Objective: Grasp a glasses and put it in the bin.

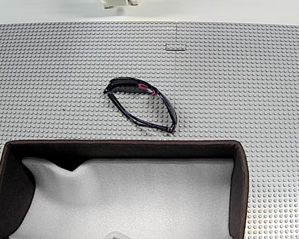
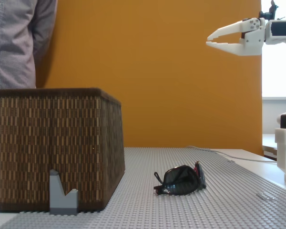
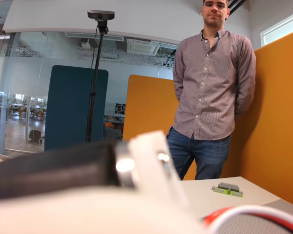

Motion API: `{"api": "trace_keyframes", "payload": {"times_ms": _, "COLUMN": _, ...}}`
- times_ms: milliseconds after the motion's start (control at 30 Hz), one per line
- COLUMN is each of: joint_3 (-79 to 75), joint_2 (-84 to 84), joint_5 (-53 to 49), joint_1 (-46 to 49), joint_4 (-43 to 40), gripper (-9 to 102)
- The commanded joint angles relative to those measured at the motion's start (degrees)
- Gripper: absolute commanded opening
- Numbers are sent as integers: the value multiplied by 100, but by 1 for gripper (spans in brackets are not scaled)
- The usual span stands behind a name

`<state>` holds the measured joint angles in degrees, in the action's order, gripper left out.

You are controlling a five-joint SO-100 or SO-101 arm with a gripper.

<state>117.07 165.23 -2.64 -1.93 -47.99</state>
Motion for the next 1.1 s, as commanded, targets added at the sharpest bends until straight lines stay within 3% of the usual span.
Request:
{"api": "trace_keyframes", "payload": {"times_ms": 0, "joint_3": 2153, "joint_2": -123, "joint_5": -360, "joint_1": 650, "joint_4": -765, "gripper": 0}}
{"api": "trace_keyframes", "payload": {"times_ms": 400, "joint_3": 2171, "joint_2": -193, "joint_5": -378, "joint_1": 624, "joint_4": -694, "gripper": 0}}
{"api": "trace_keyframes", "payload": {"times_ms": 567, "joint_3": 1143, "joint_2": -1406, "joint_5": -193, "joint_1": 316, "joint_4": -1354, "gripper": 16}}
{"api": "trace_keyframes", "payload": {"times_ms": 833, "joint_3": -290, "joint_2": -3542, "joint_5": -229, "joint_1": -264, "joint_4": -2531, "gripper": 19}}
{"api": "trace_keyframes", "payload": {"times_ms": 1067, "joint_3": -343, "joint_2": -3920, "joint_5": -272, "joint_1": -536, "joint_4": -2707, "gripper": 25}}
